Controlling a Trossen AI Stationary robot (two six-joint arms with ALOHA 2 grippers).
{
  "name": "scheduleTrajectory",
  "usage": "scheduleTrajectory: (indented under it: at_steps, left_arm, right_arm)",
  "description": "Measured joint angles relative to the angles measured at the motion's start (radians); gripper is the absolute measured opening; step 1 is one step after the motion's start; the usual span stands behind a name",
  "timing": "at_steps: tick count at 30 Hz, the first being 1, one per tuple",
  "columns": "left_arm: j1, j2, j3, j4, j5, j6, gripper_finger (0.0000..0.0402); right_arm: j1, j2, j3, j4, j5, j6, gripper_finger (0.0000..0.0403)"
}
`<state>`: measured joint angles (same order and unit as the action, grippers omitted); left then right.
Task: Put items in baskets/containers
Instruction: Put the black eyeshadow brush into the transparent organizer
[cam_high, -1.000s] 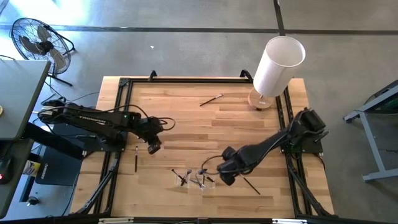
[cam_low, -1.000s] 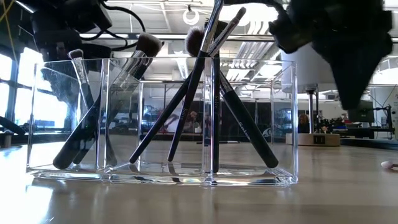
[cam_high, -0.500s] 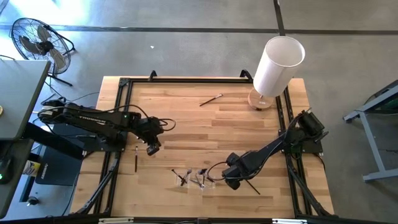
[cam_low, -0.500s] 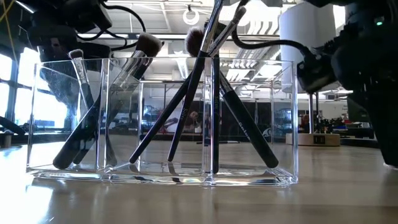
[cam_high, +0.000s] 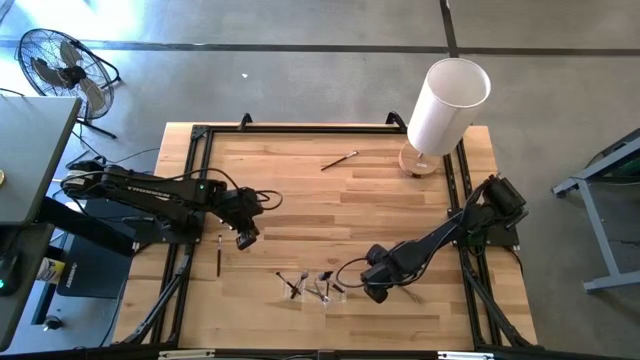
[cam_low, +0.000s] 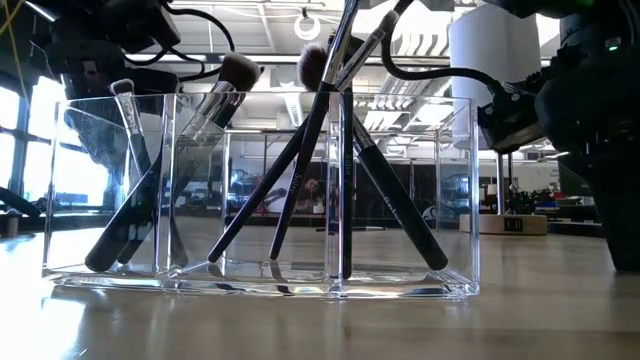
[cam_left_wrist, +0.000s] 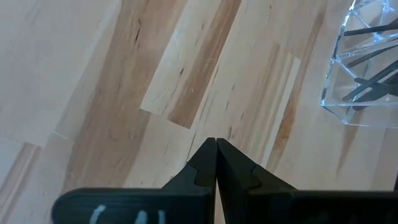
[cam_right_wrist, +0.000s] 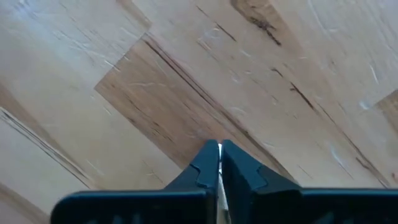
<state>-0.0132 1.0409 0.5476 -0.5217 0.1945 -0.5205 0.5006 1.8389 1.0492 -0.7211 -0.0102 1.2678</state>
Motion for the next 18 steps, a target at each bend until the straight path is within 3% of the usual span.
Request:
scheduleTrajectory:
  at_steps: [6,18]
  left_arm:
    - [0.0,0.0,0.0,0.001,-0.003,0.0,0.0]
    - [0.0,0.0,0.0,0.007,-0.002,-0.007,0.0]
  right_arm:
    - [0.024,-0.038,-0.006,0.005,0.042,0.055,0.0003]
    - [0.15,-0.207,-0.005,0.075,0.393,0.241,0.0001]
